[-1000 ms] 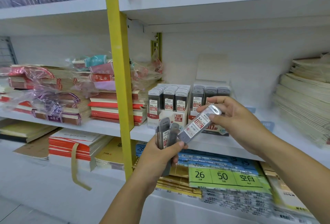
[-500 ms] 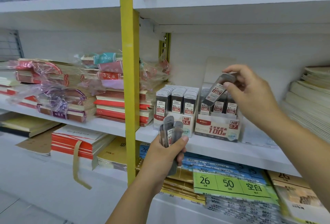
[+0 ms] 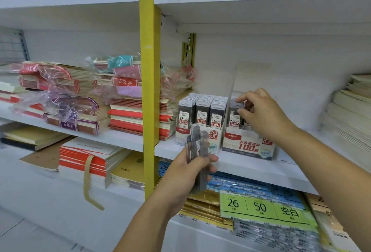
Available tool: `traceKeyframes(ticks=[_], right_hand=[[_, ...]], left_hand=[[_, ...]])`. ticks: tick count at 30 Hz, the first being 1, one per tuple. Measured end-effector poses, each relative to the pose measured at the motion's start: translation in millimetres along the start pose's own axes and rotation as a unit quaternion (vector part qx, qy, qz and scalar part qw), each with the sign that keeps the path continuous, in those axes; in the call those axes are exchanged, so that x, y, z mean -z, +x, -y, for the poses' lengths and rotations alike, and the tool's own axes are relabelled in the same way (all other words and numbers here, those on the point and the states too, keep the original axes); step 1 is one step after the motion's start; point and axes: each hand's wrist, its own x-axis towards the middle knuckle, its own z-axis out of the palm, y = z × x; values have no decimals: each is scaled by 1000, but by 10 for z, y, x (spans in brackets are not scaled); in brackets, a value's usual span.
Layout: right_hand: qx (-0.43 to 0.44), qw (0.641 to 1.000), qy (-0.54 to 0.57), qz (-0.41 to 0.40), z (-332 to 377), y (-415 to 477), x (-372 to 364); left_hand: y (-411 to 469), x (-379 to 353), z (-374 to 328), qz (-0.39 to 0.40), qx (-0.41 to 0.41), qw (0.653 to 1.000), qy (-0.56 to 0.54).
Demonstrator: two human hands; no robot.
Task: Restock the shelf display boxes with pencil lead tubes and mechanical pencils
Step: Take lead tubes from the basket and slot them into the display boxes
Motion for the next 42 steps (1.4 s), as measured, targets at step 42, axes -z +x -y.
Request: traceKeyframes(ticks=[42], right_hand=[[51,972,157,-170,-64,-323,607]], left_hand=[[-40,-146,-29,-17,25,999,-36]])
